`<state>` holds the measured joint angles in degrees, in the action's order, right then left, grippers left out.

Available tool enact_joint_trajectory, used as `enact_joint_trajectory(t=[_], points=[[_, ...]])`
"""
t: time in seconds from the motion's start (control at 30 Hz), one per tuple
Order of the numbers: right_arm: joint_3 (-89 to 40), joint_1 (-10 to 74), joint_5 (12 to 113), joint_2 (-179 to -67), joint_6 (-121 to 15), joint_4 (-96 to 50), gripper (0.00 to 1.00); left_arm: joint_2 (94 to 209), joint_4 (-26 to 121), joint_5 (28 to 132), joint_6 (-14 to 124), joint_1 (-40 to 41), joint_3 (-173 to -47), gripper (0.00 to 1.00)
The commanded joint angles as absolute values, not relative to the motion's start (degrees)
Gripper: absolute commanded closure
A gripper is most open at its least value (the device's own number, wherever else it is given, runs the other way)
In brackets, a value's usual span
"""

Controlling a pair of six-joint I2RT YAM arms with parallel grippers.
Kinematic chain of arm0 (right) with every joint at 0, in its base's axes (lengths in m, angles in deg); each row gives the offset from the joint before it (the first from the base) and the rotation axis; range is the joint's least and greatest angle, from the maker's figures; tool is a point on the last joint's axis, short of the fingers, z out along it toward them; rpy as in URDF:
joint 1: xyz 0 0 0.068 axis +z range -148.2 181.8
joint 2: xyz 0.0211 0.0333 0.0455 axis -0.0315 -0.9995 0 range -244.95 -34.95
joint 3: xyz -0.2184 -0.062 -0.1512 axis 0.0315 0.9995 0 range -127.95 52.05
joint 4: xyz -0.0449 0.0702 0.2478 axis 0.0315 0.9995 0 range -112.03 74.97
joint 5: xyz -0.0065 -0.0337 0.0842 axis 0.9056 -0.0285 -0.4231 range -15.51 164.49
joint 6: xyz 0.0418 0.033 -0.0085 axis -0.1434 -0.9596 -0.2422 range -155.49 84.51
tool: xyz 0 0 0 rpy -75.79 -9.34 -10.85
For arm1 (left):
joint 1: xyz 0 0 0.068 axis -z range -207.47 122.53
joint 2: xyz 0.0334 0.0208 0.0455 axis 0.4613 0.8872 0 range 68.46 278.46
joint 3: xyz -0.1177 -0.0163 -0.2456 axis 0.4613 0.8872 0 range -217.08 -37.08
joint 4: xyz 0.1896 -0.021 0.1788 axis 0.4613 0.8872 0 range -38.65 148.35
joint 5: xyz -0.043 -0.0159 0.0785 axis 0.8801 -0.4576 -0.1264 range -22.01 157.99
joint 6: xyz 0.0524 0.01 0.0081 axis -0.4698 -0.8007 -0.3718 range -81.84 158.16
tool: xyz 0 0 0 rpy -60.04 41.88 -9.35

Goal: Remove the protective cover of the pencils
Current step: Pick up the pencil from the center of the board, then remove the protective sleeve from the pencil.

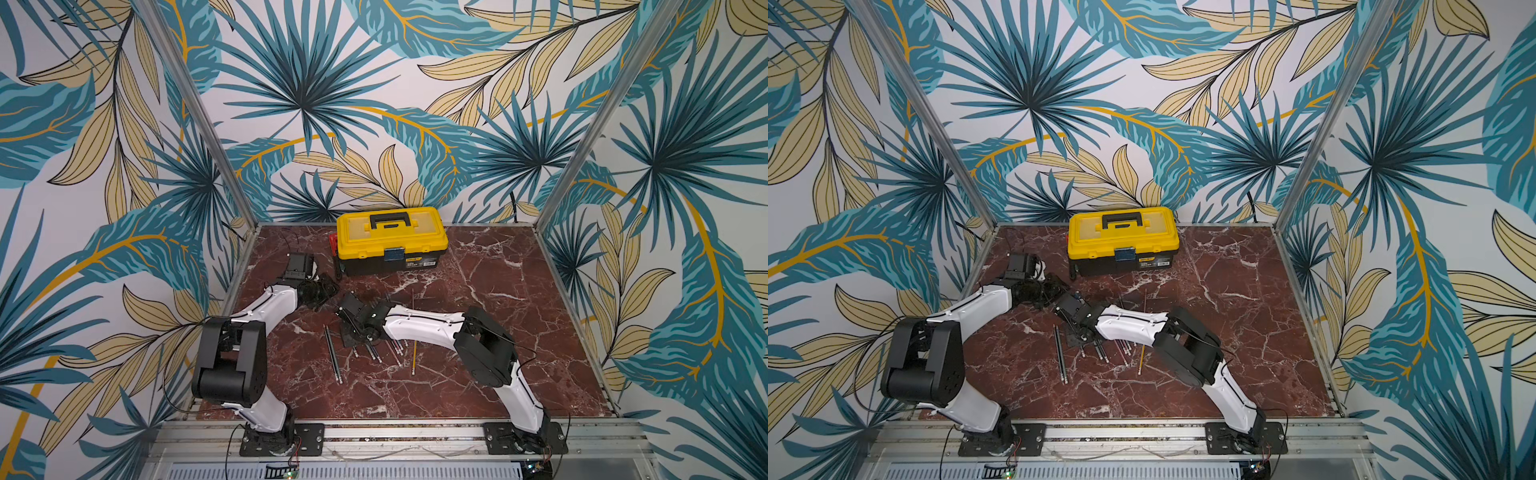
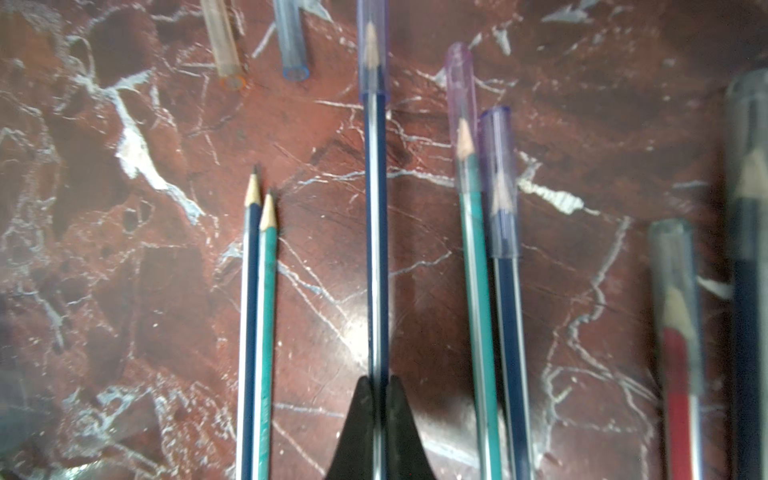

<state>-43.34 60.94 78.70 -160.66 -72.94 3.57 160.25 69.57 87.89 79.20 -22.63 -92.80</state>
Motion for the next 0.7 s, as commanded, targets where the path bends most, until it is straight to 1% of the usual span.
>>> enact_joint_trajectory(t=[0.0, 0.67], points=[[-42.0, 61.5, 78.6, -157.8, -72.8, 4.1, 1.0, 159.2, 68.5, 88.7, 79.7, -22.4, -91.4, 0.58], [-44.2, 61.6, 80.0, -156.6, -72.3, 5.5, 1.0, 160.9, 68.5, 88.8, 79.8, -22.4, -91.6, 0.59]])
